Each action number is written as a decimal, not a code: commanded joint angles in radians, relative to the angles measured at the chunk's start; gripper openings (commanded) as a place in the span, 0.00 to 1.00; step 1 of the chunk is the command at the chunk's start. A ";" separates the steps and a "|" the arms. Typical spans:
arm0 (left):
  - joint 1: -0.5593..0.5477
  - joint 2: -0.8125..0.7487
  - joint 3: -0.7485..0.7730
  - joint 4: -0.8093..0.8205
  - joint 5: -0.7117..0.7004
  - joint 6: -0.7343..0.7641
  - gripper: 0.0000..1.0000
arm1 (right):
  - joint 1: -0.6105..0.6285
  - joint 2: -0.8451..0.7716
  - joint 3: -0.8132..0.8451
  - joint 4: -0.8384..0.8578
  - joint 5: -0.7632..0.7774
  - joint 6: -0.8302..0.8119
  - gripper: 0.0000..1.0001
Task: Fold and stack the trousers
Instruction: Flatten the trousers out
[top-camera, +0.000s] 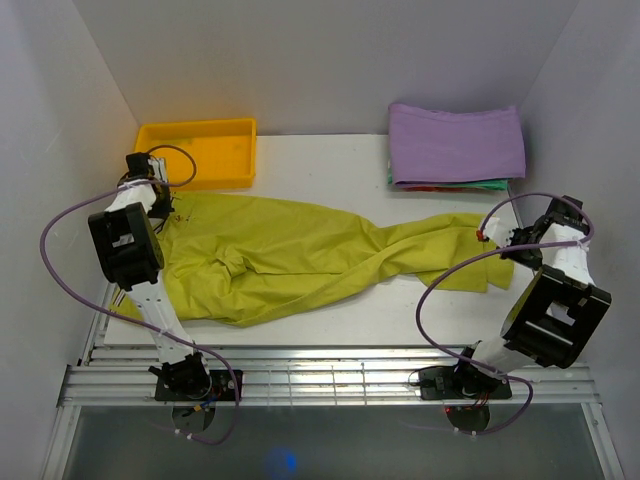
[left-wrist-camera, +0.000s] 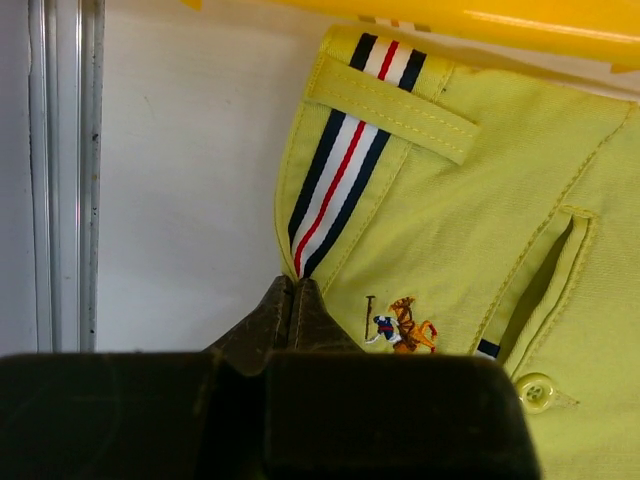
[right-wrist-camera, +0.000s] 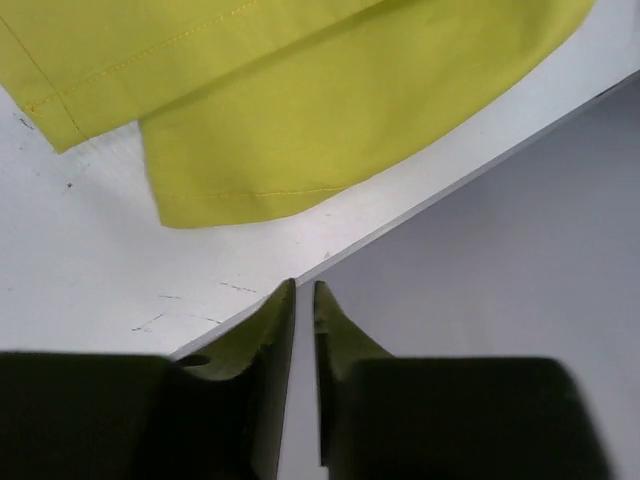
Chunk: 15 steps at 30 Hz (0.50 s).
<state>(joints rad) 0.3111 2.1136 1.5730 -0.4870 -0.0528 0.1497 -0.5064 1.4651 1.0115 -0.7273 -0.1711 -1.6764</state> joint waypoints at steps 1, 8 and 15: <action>0.006 0.005 0.047 -0.054 -0.001 -0.006 0.05 | -0.003 0.055 0.146 -0.093 -0.111 0.051 0.23; 0.006 -0.009 0.048 -0.093 0.096 0.011 0.36 | -0.001 0.375 0.602 -0.387 -0.307 0.202 0.67; 0.006 -0.006 0.044 -0.117 0.140 0.024 0.42 | 0.051 0.561 0.768 -0.546 -0.384 0.132 0.69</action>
<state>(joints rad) 0.3187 2.1208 1.5978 -0.5571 0.0326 0.1684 -0.4896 1.9945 1.7290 -1.1244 -0.4690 -1.5276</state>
